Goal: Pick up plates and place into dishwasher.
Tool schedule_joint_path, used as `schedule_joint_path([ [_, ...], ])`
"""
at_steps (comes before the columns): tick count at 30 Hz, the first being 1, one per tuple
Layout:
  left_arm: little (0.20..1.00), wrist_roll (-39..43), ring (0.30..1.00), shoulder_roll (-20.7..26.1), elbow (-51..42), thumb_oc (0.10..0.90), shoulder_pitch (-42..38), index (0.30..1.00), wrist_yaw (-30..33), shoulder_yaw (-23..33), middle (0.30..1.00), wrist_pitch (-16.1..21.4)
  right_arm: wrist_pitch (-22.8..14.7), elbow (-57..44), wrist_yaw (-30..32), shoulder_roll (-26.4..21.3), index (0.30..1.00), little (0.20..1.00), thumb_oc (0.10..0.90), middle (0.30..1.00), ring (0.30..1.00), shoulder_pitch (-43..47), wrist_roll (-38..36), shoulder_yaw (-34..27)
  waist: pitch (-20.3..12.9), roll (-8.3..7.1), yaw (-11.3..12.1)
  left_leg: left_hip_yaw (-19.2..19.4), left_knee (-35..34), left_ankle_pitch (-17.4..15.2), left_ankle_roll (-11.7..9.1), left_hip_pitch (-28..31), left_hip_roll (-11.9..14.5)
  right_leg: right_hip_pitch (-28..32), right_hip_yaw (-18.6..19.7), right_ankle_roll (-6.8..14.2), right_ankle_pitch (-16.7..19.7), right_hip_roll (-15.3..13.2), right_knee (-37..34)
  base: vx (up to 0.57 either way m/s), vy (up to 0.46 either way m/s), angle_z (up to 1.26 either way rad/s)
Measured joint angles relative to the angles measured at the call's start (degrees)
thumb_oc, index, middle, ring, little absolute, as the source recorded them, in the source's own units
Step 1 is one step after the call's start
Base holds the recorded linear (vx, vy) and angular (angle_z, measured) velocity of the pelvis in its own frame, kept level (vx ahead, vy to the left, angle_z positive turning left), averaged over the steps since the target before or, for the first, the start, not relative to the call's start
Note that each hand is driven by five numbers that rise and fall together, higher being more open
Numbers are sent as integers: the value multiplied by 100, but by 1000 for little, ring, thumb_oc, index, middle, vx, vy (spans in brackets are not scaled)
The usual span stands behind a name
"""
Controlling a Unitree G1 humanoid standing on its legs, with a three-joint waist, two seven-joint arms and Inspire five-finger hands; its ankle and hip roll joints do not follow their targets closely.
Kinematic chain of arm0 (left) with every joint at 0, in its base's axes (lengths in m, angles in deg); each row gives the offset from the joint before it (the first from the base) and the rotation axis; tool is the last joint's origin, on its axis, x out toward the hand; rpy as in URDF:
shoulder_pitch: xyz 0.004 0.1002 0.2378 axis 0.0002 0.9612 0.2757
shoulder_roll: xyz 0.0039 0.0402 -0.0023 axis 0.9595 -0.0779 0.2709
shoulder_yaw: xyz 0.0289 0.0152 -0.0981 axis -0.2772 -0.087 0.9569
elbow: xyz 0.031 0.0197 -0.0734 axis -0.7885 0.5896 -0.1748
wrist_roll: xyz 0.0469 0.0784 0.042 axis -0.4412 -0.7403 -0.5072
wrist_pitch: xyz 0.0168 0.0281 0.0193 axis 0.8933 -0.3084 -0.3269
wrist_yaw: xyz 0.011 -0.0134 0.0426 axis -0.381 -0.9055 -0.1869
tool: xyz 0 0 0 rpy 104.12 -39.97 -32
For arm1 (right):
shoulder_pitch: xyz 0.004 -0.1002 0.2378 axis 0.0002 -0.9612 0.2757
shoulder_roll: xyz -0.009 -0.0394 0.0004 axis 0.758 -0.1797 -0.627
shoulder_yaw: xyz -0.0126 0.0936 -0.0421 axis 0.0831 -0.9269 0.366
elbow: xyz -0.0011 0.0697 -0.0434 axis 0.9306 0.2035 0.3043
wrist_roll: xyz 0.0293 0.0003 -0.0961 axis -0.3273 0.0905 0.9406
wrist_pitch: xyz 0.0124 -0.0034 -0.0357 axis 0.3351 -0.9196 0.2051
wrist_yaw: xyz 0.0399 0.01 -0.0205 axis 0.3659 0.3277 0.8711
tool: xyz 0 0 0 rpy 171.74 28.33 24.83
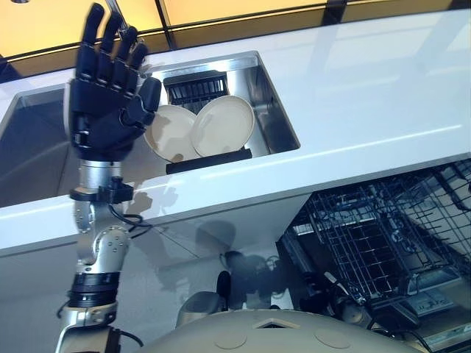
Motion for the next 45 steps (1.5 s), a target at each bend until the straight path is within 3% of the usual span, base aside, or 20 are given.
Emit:
schedule_joint_path([
  [2, 900, -917, 900, 444, 1, 800, -82, 900, 544, -87, 900, -46, 5, -1, 2, -6, 900, 900, 800, 900, 900, -9, 2, -6, -8, -7, -23, 12, -4, -22, -31, -1, 6, -23, 35, 0, 1, -2, 24, 45, 53, -6],
  [5, 900, -2929, 900, 1290, 30, 800, -337, 900, 1440, -398, 900, -276, 6, 0, -2, -9, 900, 900, 800, 900, 900, -25, 30, -4, -88, 9, -88, 151, -5, -30, -19, 3, 16, -74, 158, -2, 5, -50, 32, 59, 56, -18],
  [11, 900, -3898, 900, 2208, 754, 800, -1257, 900, 1492, -1031, 900, -931, 63, -13, -54, -32, 900, 900, 800, 900, 900, -7, 36, 4, -232, 149, -354, 369, -4, -36, 69, 50, 0, -105, 353, 15, 61, -77, 29, 70, 66, -19],
  [13, 900, -3908, 900, 2370, 1067, 800, -1492, 900, 1465, -1249, 900, -1177, 77, -57, -58, -33, 900, 900, 800, 900, 900, 3, 35, 65, -243, 170, -493, 424, 2, -49, 68, 64, 6, -104, 416, 15, 64, -78, 25, 55, 59, -15],
  [24, 900, -3878, 900, 2759, 2685, 800, -2083, 900, 828, -2061, 900, -2096, 284, -256, -150, -36, 900, 900, 800, 900, 900, 29, 35, 209, -234, 180, -728, 637, -9, -126, 64, 163, 26, -120, 633, 12, 66, -91, 36, 53, 64, -11],
  [30, 900, -3772, 900, 2771, 3442, 800, -2246, 900, 563, -2065, 900, -2153, 372, -325, -164, -36, 900, 900, 800, 900, 900, 29, 34, 211, -146, 135, -705, 677, -7, -146, 71, 150, 21, -170, 663, 15, 65, -103, 71, 61, 72, -3],
  [37, 900, -3760, 900, 2982, 3665, 800, -2464, 900, 182, -2086, 900, -2276, 384, -456, -155, -58, 900, 900, 800, 900, 900, 86, 36, 204, 81, 90, -692, 755, 4, -148, 94, 103, 19, -317, 760, 48, 43, -116, 217, 57, 71, -7],
  [45, 900, -2751, 900, 2982, 3756, 800, -2762, 900, 100, -2159, 900, -2467, 374, -563, -154, -86, 900, 900, 800, 900, 900, 283, 36, 206, 425, 67, -730, 806, 23, -123, 147, -8, 11, -542, 822, 97, 11, -136, 425, 27, 47, -6],
])
